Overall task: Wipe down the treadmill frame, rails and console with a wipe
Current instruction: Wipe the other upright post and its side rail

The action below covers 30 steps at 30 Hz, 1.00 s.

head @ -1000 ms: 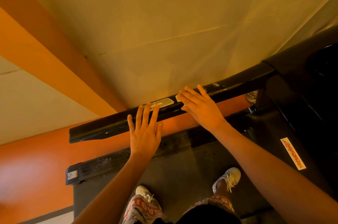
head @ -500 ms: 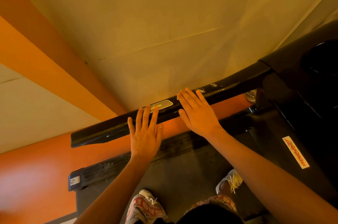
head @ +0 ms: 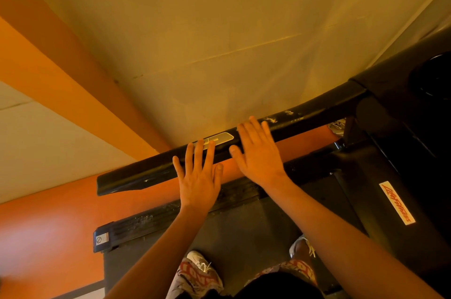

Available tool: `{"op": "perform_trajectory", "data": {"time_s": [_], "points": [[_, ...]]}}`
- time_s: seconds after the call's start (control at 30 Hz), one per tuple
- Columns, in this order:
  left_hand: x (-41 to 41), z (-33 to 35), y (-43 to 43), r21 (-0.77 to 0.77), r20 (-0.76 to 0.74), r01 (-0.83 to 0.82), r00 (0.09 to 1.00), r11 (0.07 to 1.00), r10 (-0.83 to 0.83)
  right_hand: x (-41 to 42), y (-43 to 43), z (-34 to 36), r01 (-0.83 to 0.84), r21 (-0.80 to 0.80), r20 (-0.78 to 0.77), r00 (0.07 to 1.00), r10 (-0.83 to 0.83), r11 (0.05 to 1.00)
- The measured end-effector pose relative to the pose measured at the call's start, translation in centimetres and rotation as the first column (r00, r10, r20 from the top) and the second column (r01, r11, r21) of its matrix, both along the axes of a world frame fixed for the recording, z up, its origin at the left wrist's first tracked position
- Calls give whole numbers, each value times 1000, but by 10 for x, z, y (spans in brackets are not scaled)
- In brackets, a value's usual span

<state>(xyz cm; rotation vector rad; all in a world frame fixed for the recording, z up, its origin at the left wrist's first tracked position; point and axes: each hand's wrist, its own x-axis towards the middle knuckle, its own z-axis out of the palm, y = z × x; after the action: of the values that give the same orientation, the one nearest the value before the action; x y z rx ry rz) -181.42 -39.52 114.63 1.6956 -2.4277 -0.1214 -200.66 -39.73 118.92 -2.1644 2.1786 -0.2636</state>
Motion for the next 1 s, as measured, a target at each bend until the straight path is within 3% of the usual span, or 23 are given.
{"op": "perform_trajectory", "data": {"time_s": [0.17,0.27,0.37,0.57,0.7,0.8,1.0], "points": [[-2,2,-1,-4,9,5,1000,1000,-5,-26,0,0,-117,31,-86,989,119,993],[-4,3,-1,-5,6,-6,1000,1000,6,-50,-3,6,30,-6,-49,998,-30,1000],[-6,4,-3,0,-3,-14,1000,1000,14,-18,-5,3,115,-9,0,993,-115,993],[-22,11,-9,18,-51,-94,994,995,95,-21,-2,1,-88,-2,-32,996,87,996],[-30,7,-10,-22,-70,-137,988,990,135,-57,2,2,72,-57,2,997,-72,996],[-31,2,-11,-49,-96,-163,983,985,158,-28,1,-3,152,-58,49,988,-149,987],[-33,-4,-13,-93,-123,-177,979,980,165,-25,1,-10,-48,-55,-13,999,47,997]]}}
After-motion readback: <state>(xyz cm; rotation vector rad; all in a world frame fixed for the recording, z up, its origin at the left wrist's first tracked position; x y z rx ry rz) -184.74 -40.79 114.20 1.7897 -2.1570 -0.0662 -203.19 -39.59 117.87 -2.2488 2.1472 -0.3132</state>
